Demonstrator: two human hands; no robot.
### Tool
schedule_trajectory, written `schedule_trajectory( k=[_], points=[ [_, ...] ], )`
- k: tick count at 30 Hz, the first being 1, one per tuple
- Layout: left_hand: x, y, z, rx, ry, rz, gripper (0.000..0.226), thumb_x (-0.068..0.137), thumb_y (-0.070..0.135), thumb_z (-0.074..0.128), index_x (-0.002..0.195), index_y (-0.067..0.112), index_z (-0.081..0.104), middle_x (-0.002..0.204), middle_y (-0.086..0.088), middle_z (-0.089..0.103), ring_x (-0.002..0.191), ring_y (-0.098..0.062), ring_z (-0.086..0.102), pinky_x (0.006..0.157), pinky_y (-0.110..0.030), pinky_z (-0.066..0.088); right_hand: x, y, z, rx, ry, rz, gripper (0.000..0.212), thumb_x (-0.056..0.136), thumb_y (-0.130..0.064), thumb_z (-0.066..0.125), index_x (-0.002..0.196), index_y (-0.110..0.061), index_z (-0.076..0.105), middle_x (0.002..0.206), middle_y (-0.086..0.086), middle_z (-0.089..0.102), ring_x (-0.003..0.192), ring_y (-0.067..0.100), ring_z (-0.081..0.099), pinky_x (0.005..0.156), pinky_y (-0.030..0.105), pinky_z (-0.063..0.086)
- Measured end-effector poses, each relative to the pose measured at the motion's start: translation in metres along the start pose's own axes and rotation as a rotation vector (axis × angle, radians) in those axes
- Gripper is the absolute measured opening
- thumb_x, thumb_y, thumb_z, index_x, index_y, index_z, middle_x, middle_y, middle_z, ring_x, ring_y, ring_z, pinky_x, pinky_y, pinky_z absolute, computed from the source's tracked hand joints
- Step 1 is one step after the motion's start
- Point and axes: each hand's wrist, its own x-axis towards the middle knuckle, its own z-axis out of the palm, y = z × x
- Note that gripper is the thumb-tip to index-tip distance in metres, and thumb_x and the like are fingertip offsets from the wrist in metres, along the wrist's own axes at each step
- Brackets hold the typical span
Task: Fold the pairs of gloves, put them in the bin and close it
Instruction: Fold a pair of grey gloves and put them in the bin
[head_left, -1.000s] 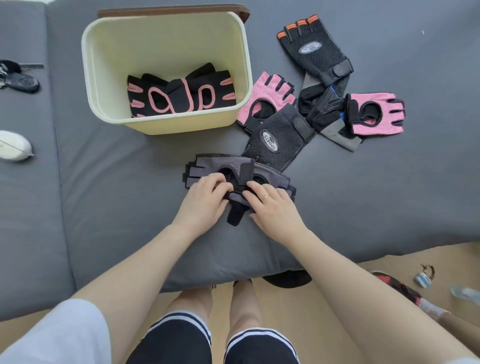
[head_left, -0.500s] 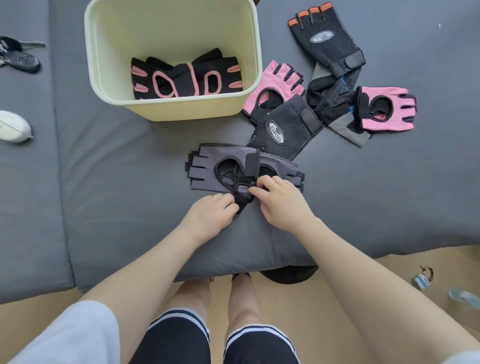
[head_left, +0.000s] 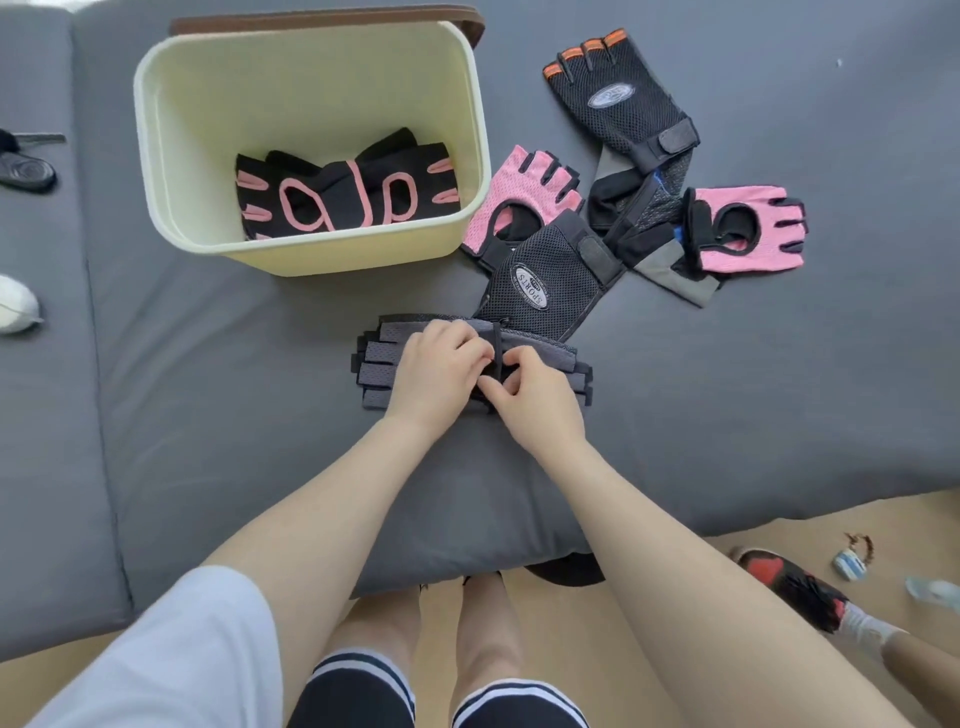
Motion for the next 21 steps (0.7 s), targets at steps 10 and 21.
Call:
schedule_trajectory(
  k=[10,21],
  points=[
    [0.014,-0.005,0.025,0.283,-0.128,-0.351,0.082,0.045,0.048,0.083,0.110,0.016,0.044,0.112,-0.013,0.060,0.104,-0.027,0.043,0.084,-0.045,0.047,0.011,0.002,0.007,-0.405,0.131,-0.099,0.036,0.086,-0.030,0.061,0.109,-0.009,0.045,0.107,0.009,0.062,0.099,0.030,0.060,0.074,0.036,0.045],
    [-0.039,0.024,-0.042,-0.568,-0.214,-0.872,0.025,0.091,0.023,0.052,0.112,0.010,0.055,0.109,-0.007,0.059,0.099,-0.023,0.056,0.084,-0.030,0.041,0.018,-0.004,-0.016,-0.493,0.079,-0.391,0.052,0.086,-0.030,0.059,0.132,-0.010,0.046,0.129,0.008,0.054,0.118,0.031,0.045,0.095,0.041,0.034]
  ],
)
